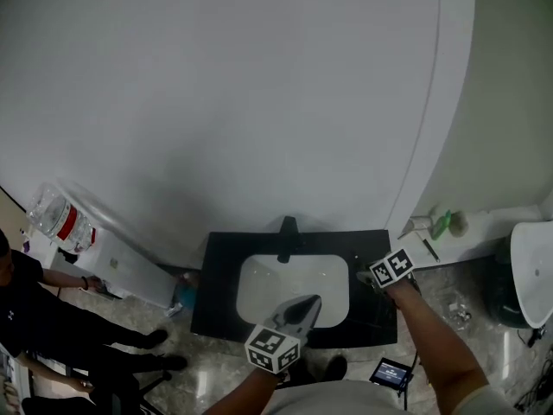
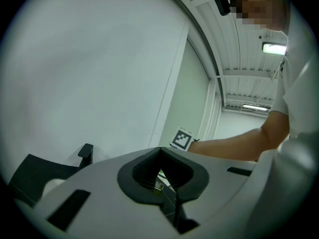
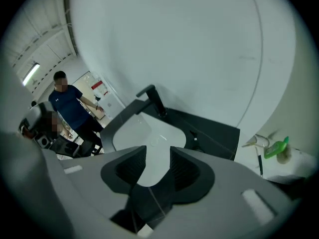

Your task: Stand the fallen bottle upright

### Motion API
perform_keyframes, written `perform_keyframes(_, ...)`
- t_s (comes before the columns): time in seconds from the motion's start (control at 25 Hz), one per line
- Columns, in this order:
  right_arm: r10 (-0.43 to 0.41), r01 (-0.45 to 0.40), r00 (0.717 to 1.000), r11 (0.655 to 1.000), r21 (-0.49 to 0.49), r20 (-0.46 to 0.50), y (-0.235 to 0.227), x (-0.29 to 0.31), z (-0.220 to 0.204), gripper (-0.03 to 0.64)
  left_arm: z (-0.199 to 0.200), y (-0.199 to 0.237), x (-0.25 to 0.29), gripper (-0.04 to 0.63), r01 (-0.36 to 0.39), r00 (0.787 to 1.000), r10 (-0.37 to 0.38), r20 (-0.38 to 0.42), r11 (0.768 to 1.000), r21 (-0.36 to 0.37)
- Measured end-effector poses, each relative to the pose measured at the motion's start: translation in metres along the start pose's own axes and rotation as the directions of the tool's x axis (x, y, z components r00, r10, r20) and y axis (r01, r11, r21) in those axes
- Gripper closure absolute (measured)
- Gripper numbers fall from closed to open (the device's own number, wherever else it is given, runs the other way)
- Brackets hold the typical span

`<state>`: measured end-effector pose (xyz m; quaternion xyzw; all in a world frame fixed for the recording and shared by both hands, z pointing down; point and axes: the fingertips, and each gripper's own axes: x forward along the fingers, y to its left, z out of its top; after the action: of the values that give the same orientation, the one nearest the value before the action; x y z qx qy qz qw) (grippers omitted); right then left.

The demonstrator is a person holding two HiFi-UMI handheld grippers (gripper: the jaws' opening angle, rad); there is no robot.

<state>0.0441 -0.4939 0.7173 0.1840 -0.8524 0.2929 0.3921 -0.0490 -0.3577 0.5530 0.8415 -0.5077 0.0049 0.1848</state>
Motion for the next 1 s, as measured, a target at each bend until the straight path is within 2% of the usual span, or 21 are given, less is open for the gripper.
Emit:
perform_keyframes(0.16,-0.018,0.022,0.975,1.000,0.018,-0.219,-0.050,0.057,0.001,0.482,-0.001,0.024,0.001,0.589,-0.010,1.000,0.010,-0.016,1.000,-0.018)
perform_keyframes(0.32,-0.049,0.066,0.937,0.997,0.036,-0.346,-0.094,0.102,0.000,0.474,-0.004,0.044,0.001,0.589,-0.022,0.999,0.021,-0.030,0.999,-0.040)
perform_keyframes(0.44,-0.111,0.121,0.894,0.993,-0.003,-0.434,-0.123,0.126,-0.013,0.474,-0.005,0.055,0.000,0.589,-0.030,0.999,0.028,-0.044,0.999,-0.044)
perform_keyframes(0.72,-0.109,0.124,0.842,0.992,-0.007,-0.529,-0.136,0.164,-0.031,0.476,-0.015,0.079,-0.009,0.589,-0.067,0.997,0.063,-0.054,0.995,-0.074)
perform_keyframes(0.84,-0.093,0.122,0.840,0.992,0.020,-0.534,-0.138,0.171,-0.034,0.491,-0.019,0.085,-0.012,0.589,-0.085,0.995,0.081,-0.056,0.994,-0.072)
perform_keyframes(1.0,-0.090,0.111,0.847,0.994,0.010,-0.523,-0.139,0.173,-0.035,0.495,-0.023,0.090,-0.016,0.589,-0.095,0.994,0.091,-0.053,0.992,-0.079)
